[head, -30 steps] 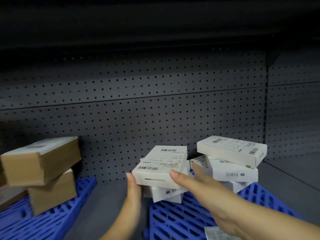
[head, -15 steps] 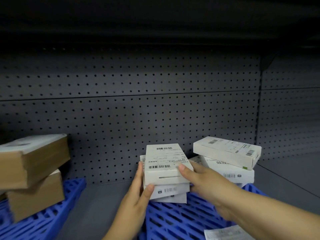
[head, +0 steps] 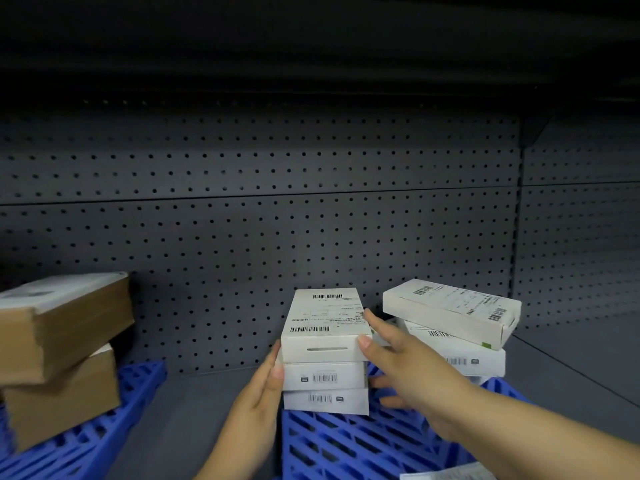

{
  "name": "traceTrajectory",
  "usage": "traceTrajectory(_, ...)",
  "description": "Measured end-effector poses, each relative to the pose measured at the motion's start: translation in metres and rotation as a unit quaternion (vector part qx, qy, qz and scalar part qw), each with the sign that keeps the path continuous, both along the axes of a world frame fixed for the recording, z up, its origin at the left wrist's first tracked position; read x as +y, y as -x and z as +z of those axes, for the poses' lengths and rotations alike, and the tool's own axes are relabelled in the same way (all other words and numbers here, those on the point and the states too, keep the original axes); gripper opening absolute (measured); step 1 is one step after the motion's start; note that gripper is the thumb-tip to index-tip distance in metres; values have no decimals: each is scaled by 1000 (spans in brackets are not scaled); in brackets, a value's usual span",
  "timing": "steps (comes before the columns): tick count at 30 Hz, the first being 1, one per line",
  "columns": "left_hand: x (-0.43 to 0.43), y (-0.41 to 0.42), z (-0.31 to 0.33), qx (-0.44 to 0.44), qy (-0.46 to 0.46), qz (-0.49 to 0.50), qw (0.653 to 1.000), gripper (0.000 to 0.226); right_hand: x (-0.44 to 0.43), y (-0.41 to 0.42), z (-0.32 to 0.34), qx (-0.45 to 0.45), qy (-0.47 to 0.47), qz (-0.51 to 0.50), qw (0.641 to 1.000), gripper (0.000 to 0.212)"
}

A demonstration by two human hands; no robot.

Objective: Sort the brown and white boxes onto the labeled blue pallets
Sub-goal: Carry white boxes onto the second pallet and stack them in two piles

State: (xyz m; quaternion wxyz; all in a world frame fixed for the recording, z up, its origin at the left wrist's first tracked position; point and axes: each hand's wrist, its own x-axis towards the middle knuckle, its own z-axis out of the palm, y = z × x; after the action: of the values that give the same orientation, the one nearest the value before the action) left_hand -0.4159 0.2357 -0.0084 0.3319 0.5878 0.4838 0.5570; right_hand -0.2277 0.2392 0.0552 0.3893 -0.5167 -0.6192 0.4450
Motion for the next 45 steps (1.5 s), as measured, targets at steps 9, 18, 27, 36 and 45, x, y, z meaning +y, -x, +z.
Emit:
traceTrajectory(9,5,-4,-6,22,24,-14,999,50,7,2,-10,20,19,14,1000,58)
traceTrajectory(18,2,-15,-2,15,15,11,1000,61,23,-7,-13,72,45,11,996,40)
traceTrajectory(27,5,-19,0,24,13,50,998,39,23,-14,-14,44,14,39,998,43)
traceTrajectory(36,8,-22,-1,55,22,83,995,52,15,-10,-19,-88,-67,28,993,42)
traceTrajectory(45,-5,-30,9,147,16,86,985,50,11,-13,-20,-55,-60,2,997,31)
